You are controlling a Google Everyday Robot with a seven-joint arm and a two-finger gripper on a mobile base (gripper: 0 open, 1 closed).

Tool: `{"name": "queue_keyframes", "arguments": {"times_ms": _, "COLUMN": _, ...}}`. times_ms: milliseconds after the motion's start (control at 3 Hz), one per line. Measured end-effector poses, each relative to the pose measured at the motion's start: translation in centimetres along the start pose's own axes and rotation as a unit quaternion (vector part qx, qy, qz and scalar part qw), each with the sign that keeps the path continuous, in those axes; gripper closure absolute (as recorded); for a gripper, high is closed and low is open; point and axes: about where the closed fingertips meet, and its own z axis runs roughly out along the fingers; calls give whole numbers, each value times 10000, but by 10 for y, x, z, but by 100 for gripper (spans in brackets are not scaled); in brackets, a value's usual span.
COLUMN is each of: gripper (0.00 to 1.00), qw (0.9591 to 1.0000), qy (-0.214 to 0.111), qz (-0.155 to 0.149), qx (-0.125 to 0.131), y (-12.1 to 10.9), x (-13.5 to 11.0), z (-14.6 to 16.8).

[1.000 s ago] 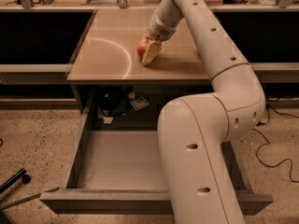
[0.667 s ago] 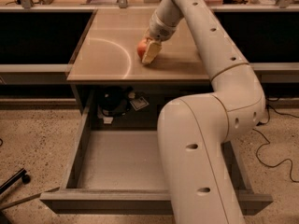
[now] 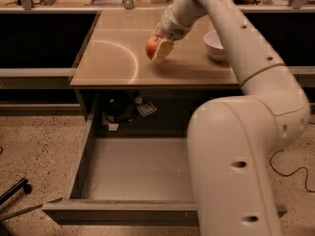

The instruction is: Place apple into top drawer

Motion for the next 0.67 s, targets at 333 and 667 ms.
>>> {"name": "queue_keyframes", "arguments": {"times_ms": 333, "gripper": 100, "qw": 9985, "qy": -378, "qz": -140, "qx": 381, "y": 16, "x": -18, "z": -43}}
{"name": "queue_keyframes", "arguments": {"times_ms": 667, "gripper": 100, "qw": 9919, "qy": -733, "qz": -233, "qx": 1011, "y": 39, "x": -36, "z": -99}}
